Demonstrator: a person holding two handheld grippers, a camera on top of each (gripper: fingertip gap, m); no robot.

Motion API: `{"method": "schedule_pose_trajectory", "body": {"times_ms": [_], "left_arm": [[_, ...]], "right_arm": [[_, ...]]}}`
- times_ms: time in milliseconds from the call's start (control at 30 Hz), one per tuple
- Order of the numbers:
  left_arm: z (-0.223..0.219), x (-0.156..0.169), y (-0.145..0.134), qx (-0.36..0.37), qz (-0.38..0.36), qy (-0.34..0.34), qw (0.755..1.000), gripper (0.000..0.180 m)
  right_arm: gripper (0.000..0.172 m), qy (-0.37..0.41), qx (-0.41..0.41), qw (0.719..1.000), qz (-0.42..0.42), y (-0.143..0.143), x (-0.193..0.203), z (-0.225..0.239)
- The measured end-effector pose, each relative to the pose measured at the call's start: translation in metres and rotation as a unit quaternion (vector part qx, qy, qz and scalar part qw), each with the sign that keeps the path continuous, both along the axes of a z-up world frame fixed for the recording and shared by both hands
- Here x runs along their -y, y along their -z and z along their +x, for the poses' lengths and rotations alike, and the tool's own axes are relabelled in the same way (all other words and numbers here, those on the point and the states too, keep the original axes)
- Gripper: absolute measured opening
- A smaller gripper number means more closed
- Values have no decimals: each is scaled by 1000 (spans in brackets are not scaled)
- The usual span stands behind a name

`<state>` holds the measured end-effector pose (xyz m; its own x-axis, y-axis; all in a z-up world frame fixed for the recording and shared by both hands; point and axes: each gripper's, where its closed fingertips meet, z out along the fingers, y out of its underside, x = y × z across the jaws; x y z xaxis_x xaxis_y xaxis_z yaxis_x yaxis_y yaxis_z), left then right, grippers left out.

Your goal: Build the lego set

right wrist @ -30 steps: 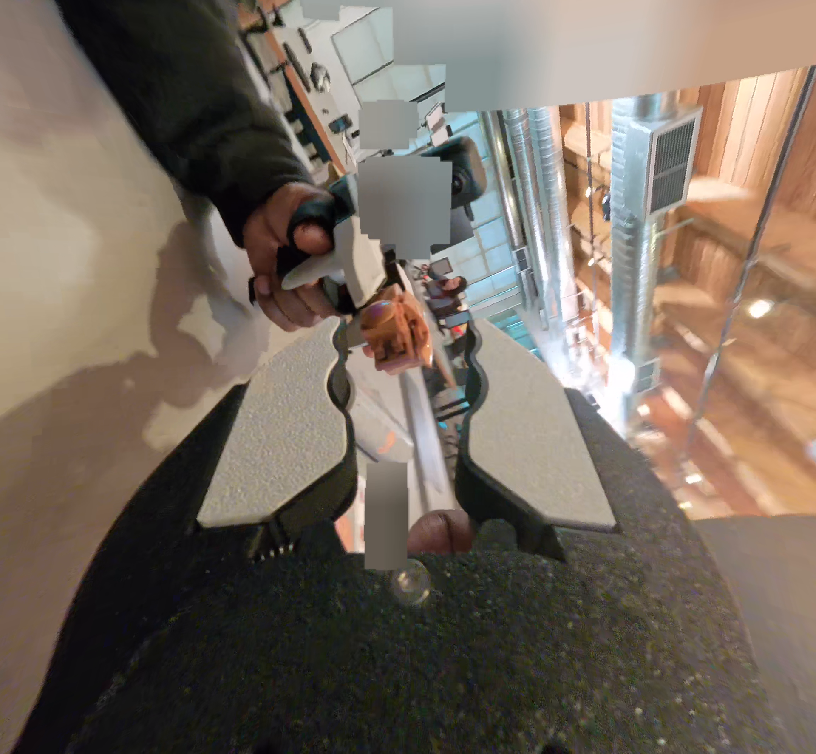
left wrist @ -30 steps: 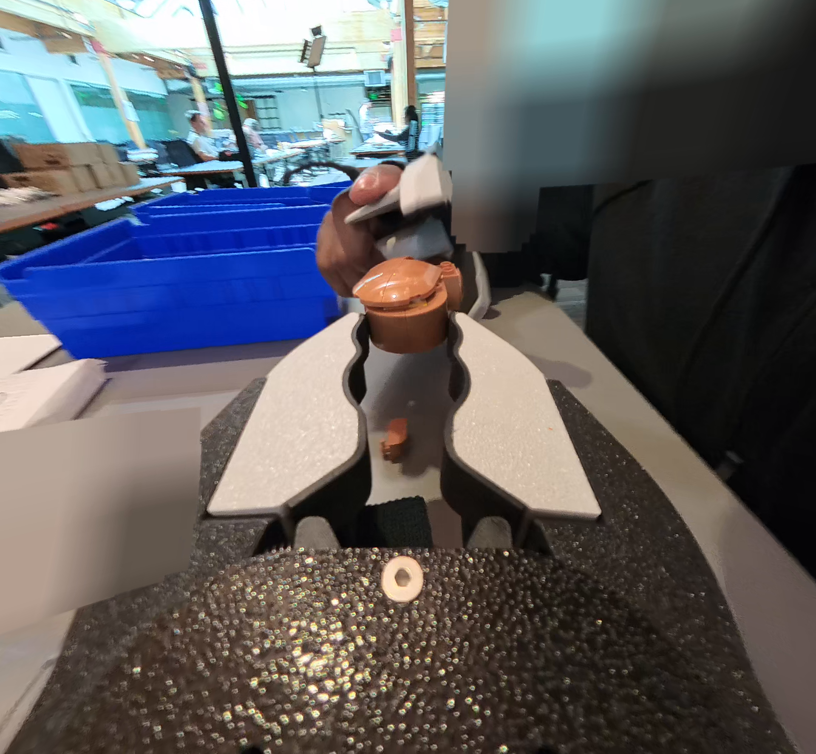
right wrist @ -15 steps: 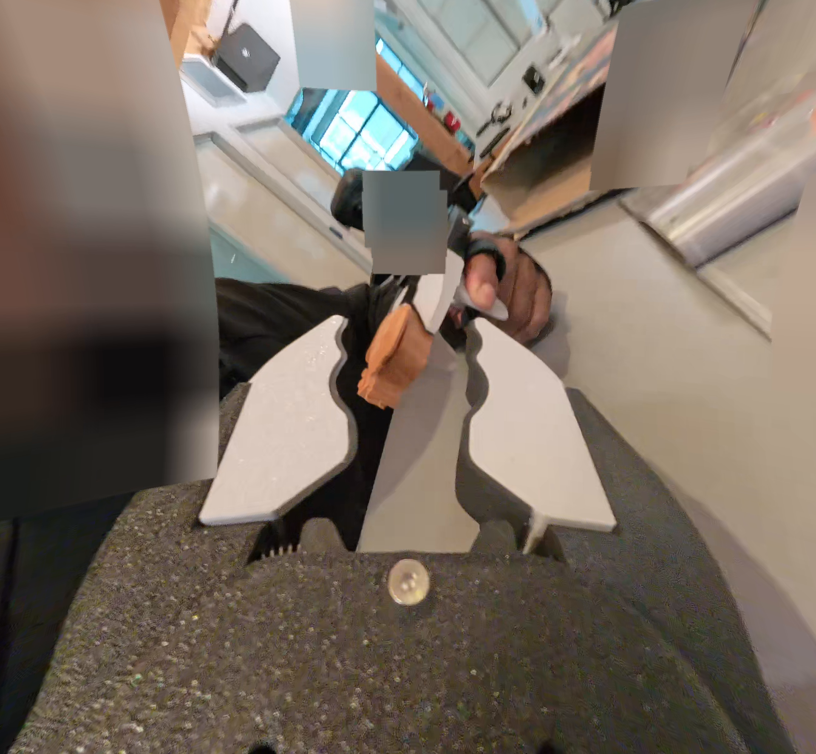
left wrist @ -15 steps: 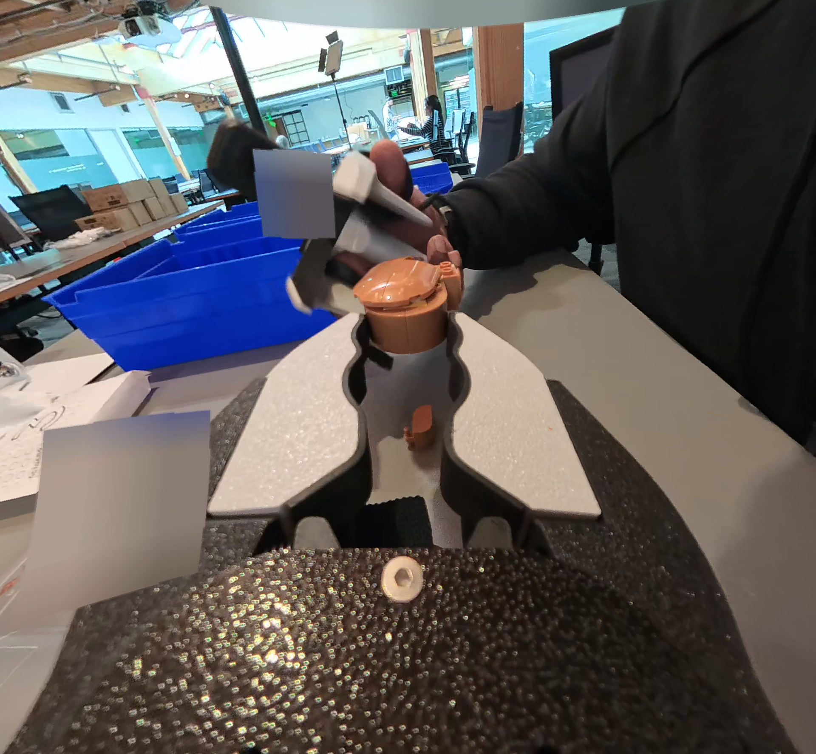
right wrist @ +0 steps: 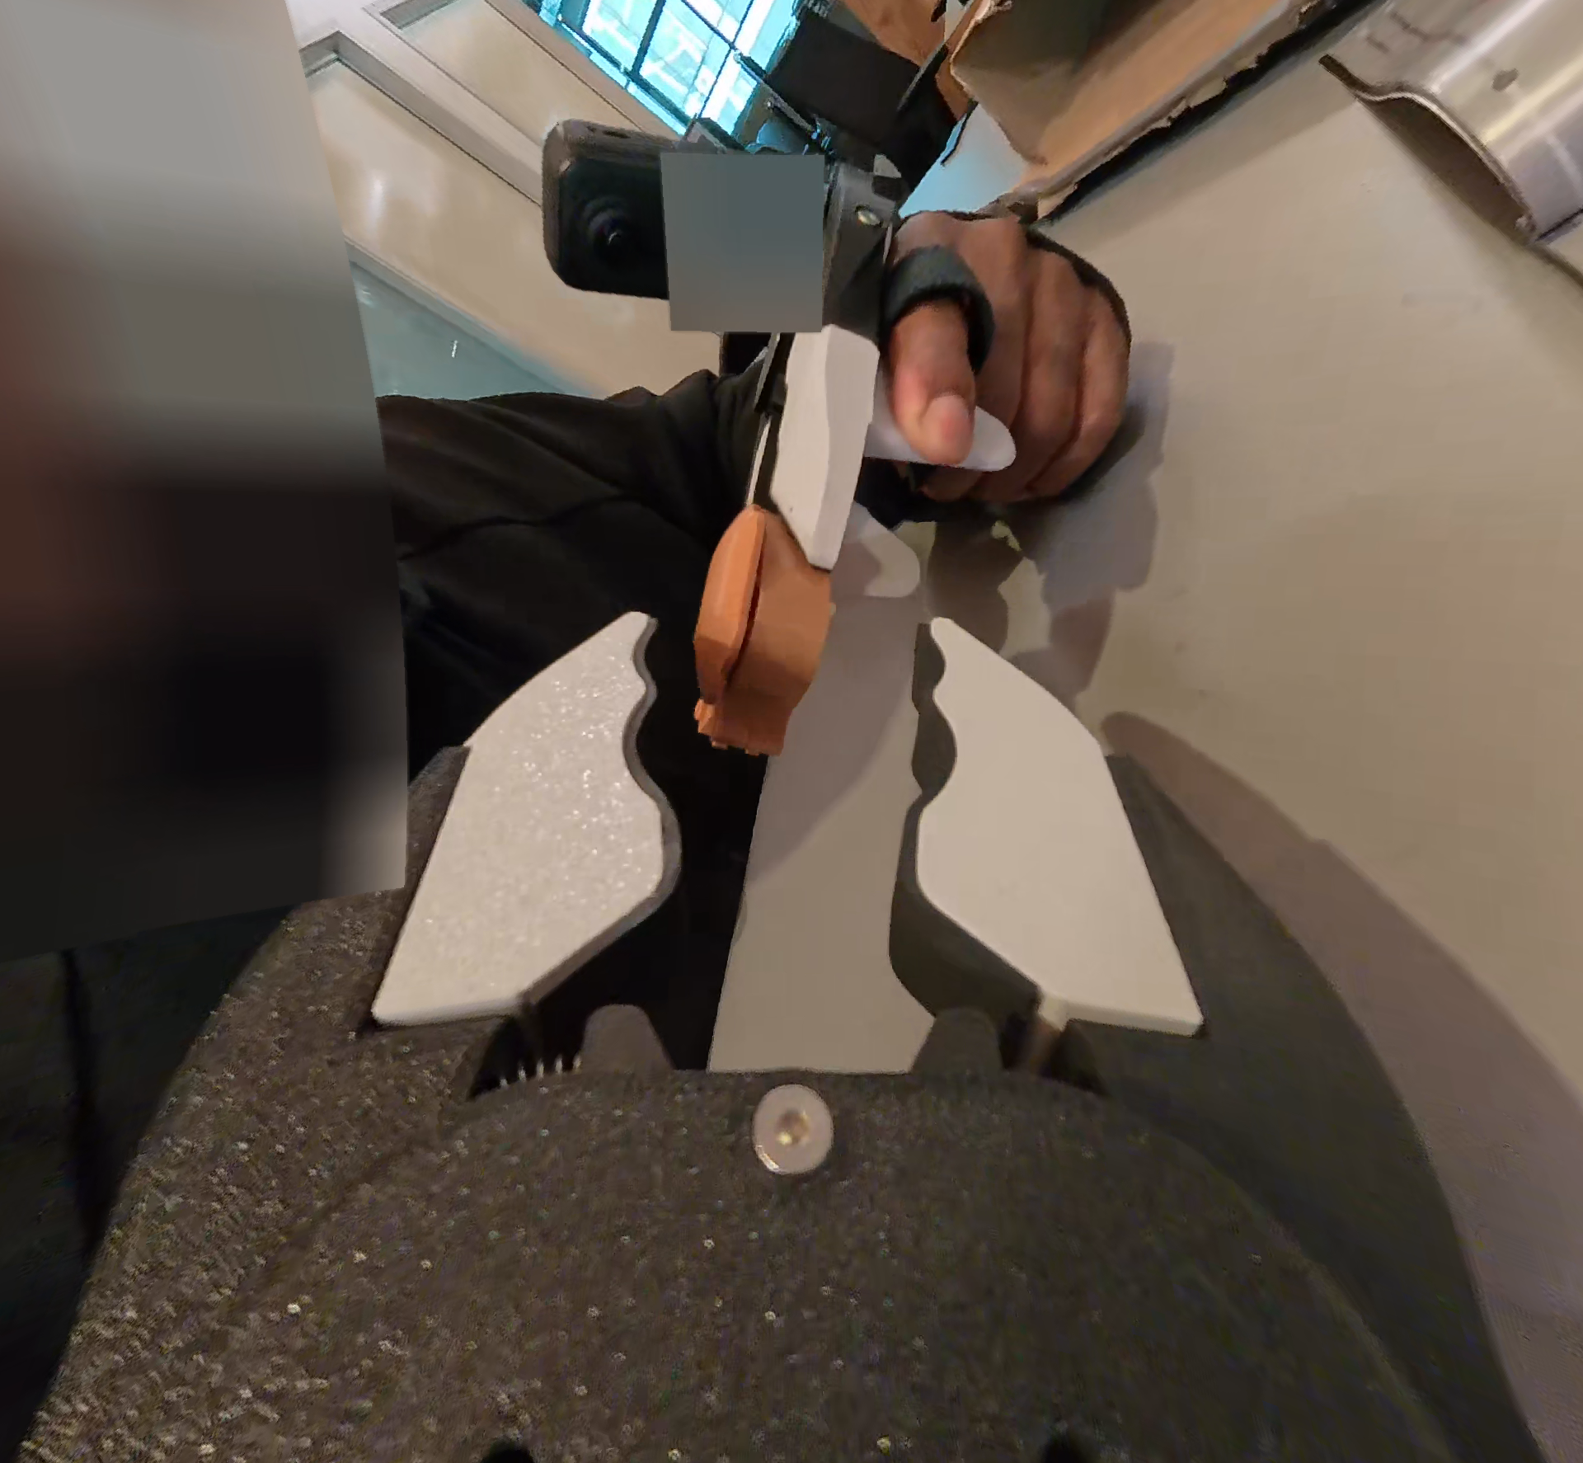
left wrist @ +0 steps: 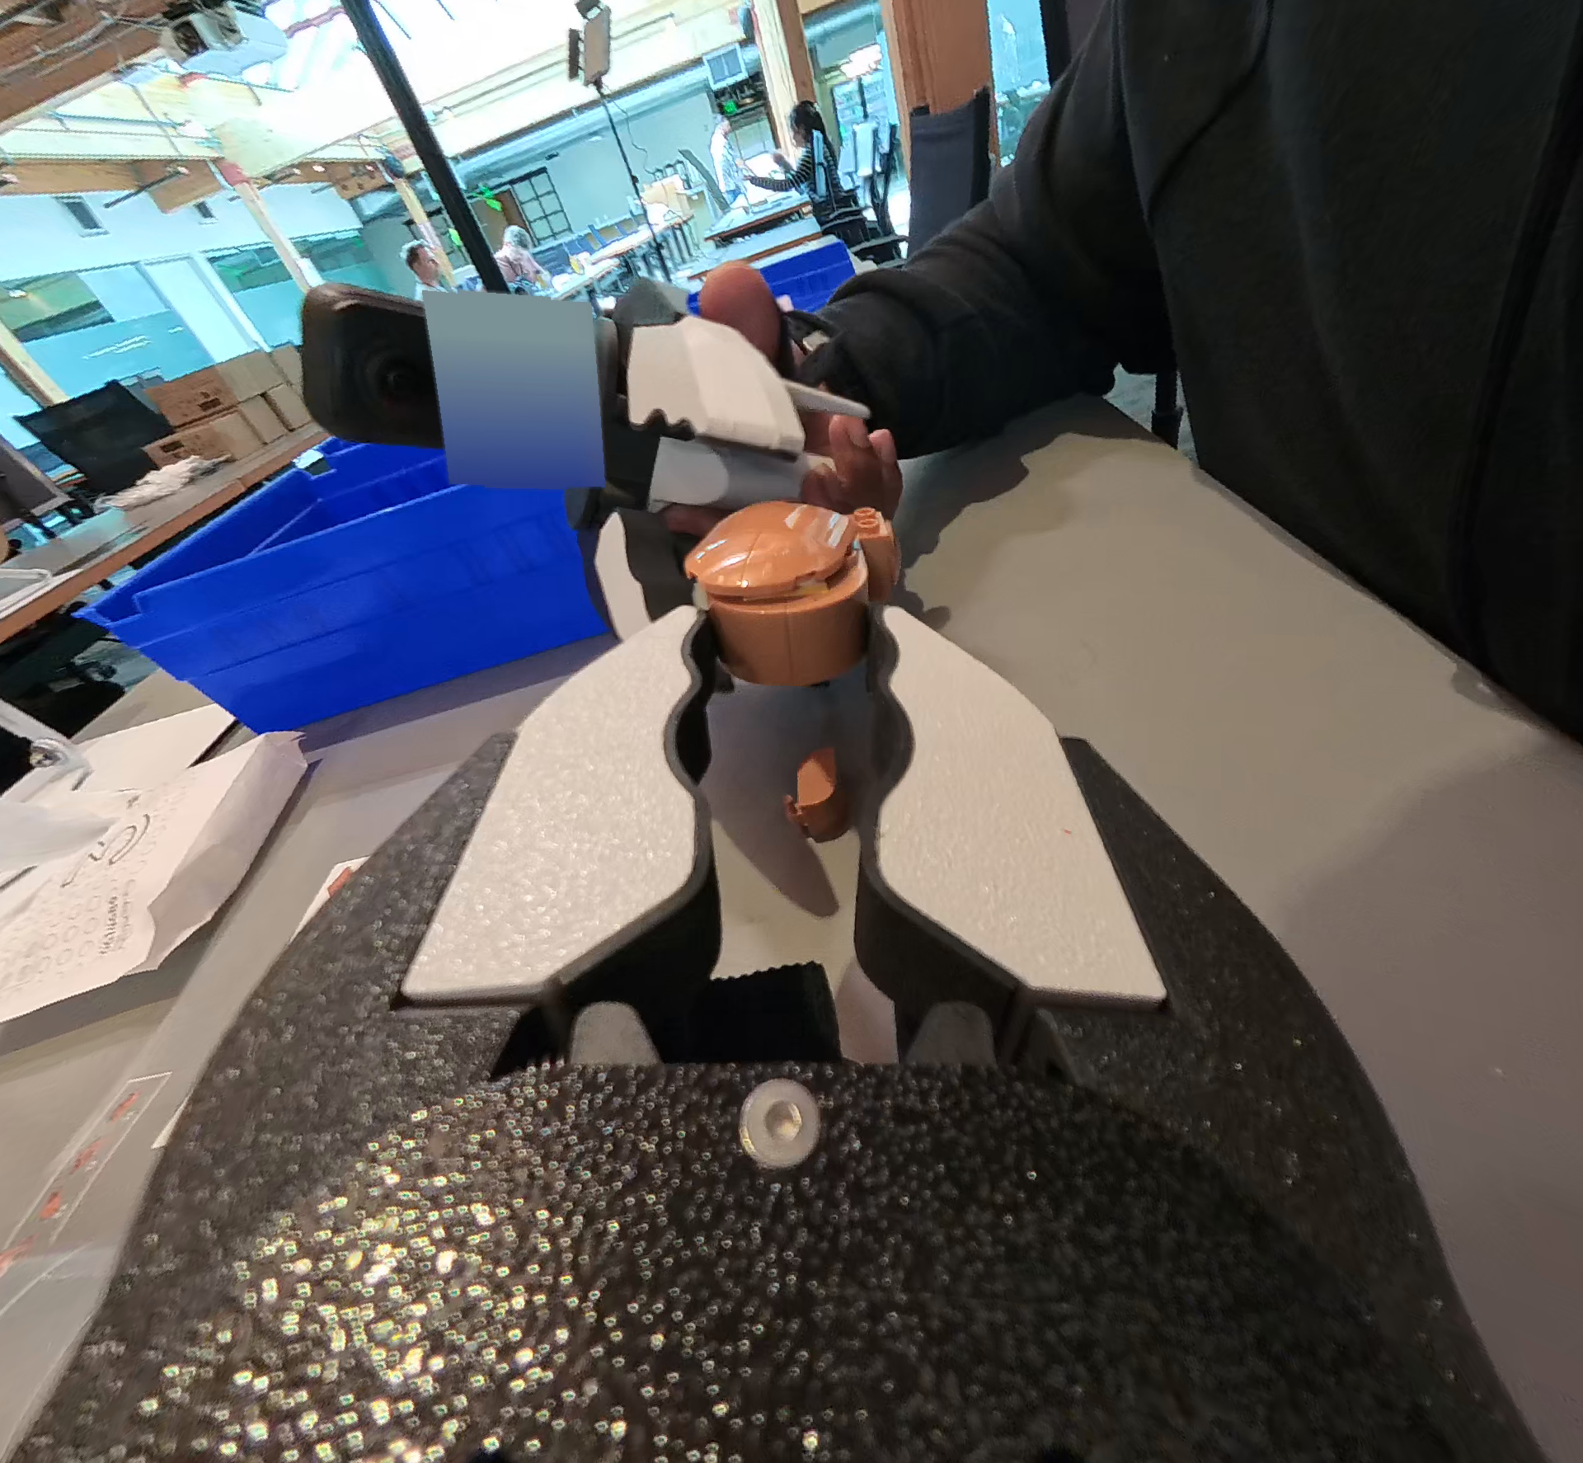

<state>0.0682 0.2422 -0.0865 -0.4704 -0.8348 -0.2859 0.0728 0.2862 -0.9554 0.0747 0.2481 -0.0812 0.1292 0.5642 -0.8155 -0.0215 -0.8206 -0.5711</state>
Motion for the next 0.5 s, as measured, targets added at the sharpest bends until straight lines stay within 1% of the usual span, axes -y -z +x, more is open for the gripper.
{"method": "schedule_pose_trajectory", "body": {"times_ms": [167, 333, 500], "left_arm": [[-1, 7, 4, -9, 15, 16, 1000, 33], [-4, 12, 8, -22, 34, 31, 999, 33], [-6, 17, 11, -33, 35, 45, 998, 33]], "right_arm": [[54, -14, 7, 1000, -5, 4, 2, -2], [50, -32, 32, 999, -3, 12, 6, -5], [49, -40, 50, 998, 7, 14, 7, -7]]}}
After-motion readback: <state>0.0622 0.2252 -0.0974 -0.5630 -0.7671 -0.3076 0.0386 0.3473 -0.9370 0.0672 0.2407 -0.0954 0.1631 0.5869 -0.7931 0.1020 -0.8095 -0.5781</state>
